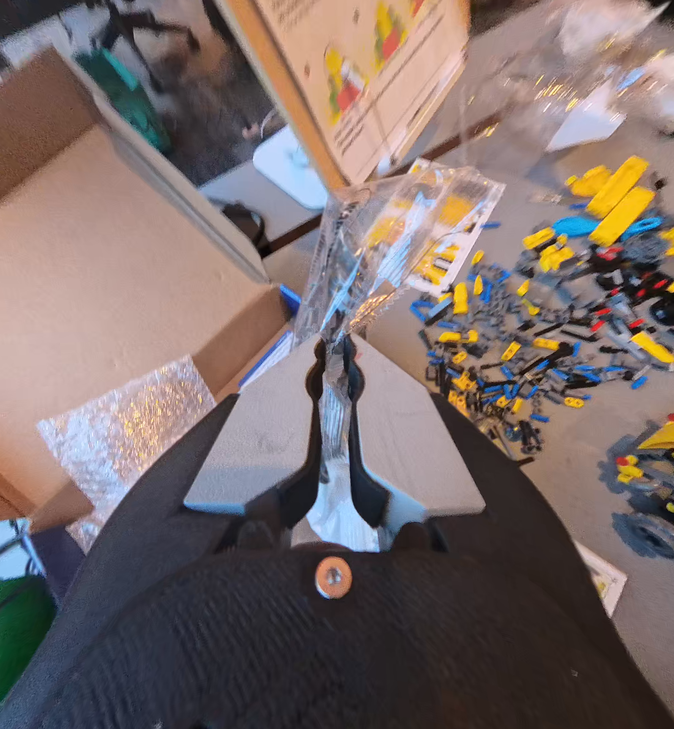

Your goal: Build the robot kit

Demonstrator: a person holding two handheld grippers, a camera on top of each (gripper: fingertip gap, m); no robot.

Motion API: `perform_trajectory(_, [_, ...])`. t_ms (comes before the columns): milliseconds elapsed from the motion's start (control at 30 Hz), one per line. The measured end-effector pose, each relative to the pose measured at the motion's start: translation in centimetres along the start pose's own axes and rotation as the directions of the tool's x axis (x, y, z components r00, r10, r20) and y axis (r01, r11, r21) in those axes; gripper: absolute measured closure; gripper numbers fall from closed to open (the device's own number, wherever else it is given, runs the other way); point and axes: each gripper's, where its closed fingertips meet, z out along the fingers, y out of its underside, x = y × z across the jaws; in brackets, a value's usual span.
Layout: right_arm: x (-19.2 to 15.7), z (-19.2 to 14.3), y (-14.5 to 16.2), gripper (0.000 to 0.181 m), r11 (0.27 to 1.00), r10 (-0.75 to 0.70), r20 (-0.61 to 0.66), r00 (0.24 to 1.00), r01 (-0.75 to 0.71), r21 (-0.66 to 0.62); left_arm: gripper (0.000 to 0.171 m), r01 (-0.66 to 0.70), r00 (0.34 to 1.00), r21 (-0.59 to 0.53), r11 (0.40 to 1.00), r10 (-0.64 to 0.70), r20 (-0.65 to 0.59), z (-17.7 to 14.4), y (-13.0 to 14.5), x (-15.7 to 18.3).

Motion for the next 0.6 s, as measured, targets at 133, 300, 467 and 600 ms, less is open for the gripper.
perform_trajectory(133, [0.2,-0.1,0.2,0.163,1.0,-0.007,0.002,1.0,0.007,-0.01,0.168,-0.018,1.0,0.155,0.988,0.019,-0.007,-1.9,-3.0,0.9])
perform_trajectory(300, [-0.9,-0.3,-0.4,0.159,1.0,-0.01,0.058,0.998,0.009,0.013,0.169,0.049,0.98,0.41,0.911,0.035,-0.195,-4.4,-6.7,3.0])
perform_trajectory(467, [-6.0,-0.8,-2.0,0.159,0.991,-0.112,0.277,0.954,0.089,0.097,0.171,0.191,0.84,0.554,0.811,0.158,-0.52,-8.6,-8.8,7.5])
perform_trajectory(600, [-8.6,-0.5,-4.4,0.149,0.974,-0.212,0.317,0.924,0.174,0.144,0.171,0.272,0.715,0.55,0.789,0.217,-0.665,-9.6,-9.9,10.5])
